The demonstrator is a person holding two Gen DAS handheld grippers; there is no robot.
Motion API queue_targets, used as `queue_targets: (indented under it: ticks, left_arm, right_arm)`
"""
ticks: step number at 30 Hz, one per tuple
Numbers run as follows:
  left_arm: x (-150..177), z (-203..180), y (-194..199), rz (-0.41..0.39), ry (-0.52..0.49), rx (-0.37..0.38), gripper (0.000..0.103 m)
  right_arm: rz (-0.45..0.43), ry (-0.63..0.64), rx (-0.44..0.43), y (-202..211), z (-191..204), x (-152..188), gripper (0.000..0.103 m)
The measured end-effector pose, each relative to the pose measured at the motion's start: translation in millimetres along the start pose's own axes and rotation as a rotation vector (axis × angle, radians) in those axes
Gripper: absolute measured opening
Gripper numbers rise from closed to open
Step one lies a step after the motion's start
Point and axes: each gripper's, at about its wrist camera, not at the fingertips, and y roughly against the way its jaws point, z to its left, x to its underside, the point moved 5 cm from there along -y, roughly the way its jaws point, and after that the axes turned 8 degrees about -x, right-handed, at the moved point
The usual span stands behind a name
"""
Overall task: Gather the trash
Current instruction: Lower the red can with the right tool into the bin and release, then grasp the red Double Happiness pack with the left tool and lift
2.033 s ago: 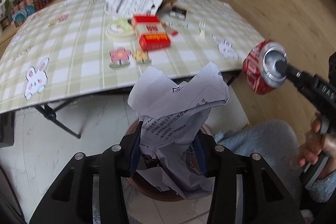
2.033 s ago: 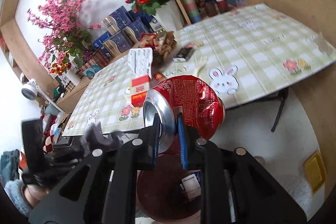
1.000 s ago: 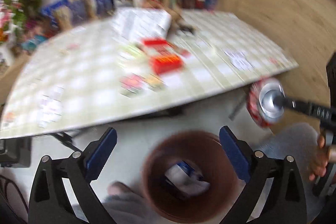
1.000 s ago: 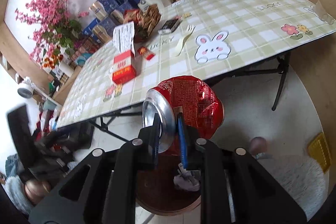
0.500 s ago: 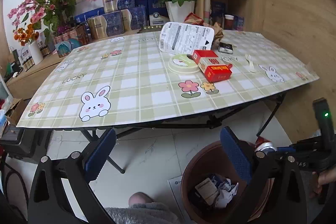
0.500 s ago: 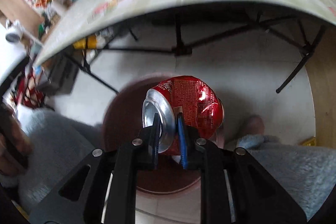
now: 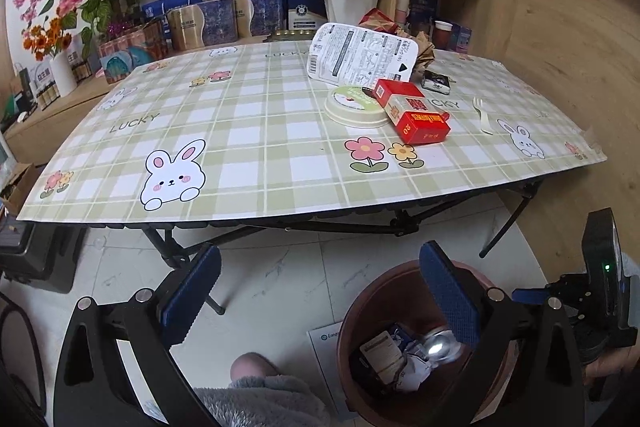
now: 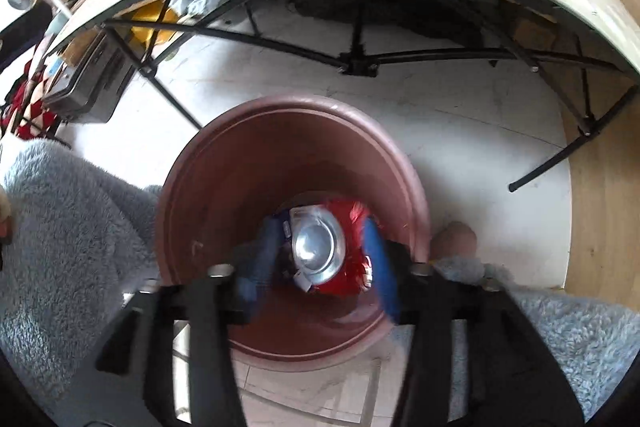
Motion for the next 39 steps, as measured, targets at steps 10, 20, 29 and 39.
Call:
queue_targets:
  ticks: [10,20,29,39]
  left_arm:
    - [1,-1,0,0.002,-0.01,-0.006,0.097]
    - [0,-3,0,-0.002,-0.02,-0.011,0.097]
    - [-4,10,-4,0.044,0.055,0.02,0.097]
    - [-31,6,-17,0.119,0.085,0.042,0.097]
  right_arm:
    - [-0.275,-0.133,0.02,61,-33,-21,0.097]
    - [-0.499,-0.251,0.053,121,-75,-36,0.097]
    - [-0.609,-0.215,0.155,161,-89,-52,0.097]
    - [-0.624,-0.245,0.129,169,-105,-65,0.097]
